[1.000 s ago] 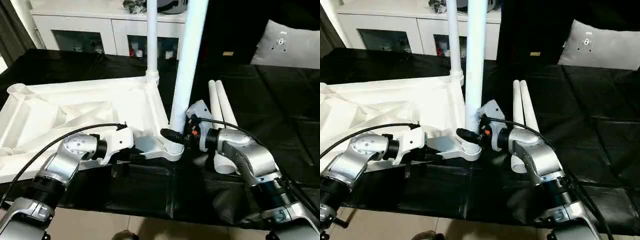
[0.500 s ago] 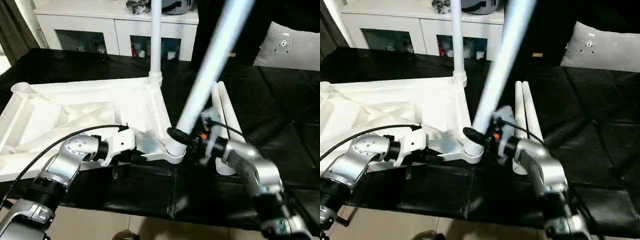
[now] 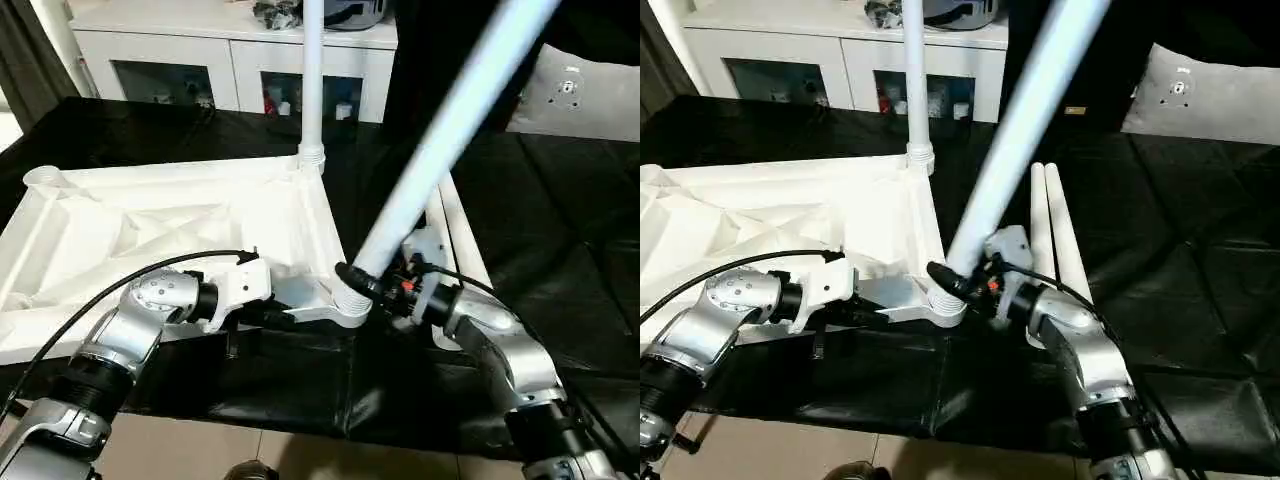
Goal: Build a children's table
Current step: Insert table leg to table base
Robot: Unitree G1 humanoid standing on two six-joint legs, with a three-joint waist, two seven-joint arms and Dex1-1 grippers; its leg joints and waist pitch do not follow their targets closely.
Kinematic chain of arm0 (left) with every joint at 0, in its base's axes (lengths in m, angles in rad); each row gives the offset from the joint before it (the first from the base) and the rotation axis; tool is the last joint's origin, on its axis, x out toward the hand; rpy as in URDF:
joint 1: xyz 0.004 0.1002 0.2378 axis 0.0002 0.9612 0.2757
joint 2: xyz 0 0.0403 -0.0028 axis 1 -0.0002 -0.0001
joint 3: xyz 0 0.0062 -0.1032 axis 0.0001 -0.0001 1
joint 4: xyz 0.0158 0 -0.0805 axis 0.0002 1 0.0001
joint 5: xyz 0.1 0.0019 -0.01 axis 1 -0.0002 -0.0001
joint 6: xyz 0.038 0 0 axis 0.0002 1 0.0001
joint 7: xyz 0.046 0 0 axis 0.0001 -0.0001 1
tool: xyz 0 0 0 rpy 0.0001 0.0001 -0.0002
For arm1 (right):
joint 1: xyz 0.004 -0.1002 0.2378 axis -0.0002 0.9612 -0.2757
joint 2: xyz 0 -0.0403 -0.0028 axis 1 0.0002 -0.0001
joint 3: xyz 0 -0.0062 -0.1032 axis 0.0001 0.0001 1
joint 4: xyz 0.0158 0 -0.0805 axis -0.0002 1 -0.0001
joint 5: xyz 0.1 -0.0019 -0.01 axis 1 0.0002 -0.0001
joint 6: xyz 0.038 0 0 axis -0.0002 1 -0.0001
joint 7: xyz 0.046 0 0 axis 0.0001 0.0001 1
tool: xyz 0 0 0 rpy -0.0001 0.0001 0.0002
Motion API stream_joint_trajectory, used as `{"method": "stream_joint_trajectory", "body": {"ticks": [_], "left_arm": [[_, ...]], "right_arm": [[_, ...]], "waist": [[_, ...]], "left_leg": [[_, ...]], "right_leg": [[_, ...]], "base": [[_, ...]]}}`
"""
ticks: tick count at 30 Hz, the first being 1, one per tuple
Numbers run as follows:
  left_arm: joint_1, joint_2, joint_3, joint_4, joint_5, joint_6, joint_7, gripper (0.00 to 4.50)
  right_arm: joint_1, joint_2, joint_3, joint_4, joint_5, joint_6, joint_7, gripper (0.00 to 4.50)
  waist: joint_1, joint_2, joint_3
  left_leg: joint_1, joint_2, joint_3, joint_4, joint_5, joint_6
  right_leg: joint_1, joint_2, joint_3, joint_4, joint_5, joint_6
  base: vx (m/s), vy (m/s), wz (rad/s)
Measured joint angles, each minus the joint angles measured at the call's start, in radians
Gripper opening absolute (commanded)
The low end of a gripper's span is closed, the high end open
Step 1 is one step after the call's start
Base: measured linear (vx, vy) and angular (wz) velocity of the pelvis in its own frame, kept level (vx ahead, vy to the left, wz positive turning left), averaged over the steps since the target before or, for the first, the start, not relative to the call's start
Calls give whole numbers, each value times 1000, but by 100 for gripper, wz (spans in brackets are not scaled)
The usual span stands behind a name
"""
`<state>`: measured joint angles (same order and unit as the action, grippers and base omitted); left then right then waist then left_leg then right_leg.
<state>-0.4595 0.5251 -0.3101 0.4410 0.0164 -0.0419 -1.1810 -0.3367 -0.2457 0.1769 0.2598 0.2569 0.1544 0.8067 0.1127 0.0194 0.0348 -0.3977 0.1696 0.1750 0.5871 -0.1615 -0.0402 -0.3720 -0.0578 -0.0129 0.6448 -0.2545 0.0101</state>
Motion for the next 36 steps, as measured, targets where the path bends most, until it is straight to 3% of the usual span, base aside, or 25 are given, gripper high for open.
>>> {"method": "stream_joint_trajectory", "body": {"ticks": [5,10,28,33,36], "left_arm": [[10,3,0,0,0,4,6,0],[11,4,-2,-2,1,5,-3,0],[-130,-31,-24,226,19,-53,-62,0],[-82,-6,-6,159,17,-22,-33,0],[25,20,33,-8,17,73,30,0]], "right_arm": [[-30,-13,36,27,-35,-7,28,189],[-60,-29,70,49,-61,-7,58,189],[-126,-22,67,119,-61,57,77,189],[-135,24,68,135,-74,62,17,189],[-135,63,72,133,-81,69,-37,189]], "waist": [[-6,-3,0],[-5,-8,-4],[0,-9,-6],[-11,-9,-6],[-27,-10,-7]], "left_leg": [[13,0,0,-3,0,0],[14,-1,0,-8,0,0],[19,-1,0,-13,0,-1],[23,0,0,-15,0,-1],[27,-1,0,-17,0,-2]], "right_leg": [[7,0,1,-4,-1,1],[8,0,0,-7,-1,1],[8,0,-1,-7,2,-4],[8,0,-1,-8,1,-2],[7,-1,-1,-9,1,-2]], "base": [[0,0,0],[0,0,0],[0,0,0],[0,0,0],[0,0,0]]}}
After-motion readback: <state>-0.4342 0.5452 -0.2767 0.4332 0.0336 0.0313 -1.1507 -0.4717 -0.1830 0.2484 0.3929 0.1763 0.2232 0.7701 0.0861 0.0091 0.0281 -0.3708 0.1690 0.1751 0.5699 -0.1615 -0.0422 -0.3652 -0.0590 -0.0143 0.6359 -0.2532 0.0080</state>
